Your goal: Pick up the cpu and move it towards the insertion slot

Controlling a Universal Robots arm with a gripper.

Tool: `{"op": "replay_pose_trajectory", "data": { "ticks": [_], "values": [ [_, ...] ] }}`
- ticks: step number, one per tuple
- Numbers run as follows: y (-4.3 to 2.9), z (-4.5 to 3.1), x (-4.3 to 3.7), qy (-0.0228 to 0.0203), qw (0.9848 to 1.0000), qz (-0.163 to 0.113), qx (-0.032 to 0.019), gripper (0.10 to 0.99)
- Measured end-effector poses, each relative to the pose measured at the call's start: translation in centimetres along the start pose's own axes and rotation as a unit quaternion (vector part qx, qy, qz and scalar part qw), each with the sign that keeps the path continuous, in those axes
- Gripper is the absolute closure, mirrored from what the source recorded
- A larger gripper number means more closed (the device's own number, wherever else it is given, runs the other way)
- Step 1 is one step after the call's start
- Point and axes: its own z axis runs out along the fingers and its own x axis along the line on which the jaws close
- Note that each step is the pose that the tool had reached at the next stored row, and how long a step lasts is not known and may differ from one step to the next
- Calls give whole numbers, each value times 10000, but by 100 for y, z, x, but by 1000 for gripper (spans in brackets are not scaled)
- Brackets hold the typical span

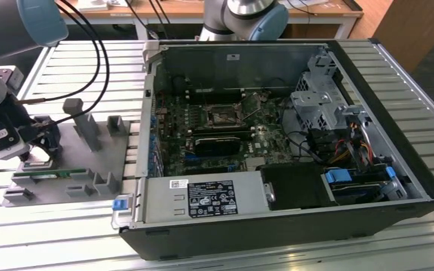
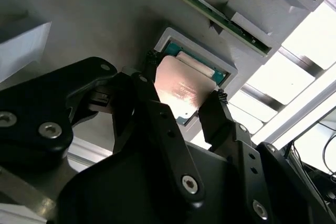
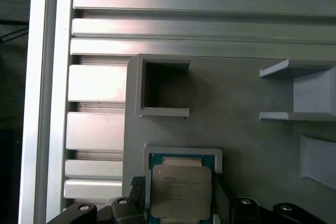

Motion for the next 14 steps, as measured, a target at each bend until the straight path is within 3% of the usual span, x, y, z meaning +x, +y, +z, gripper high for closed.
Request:
{"op": "replay_pose_trajectory", "data": {
  "ticks": [1,2,14],
  "values": [
    [3,1,1,0,10000,6,0,424],
    [4,2,2,0,10000,11,0,494],
    [7,2,2,-2,10000,16,-1,545]
  ]
}}
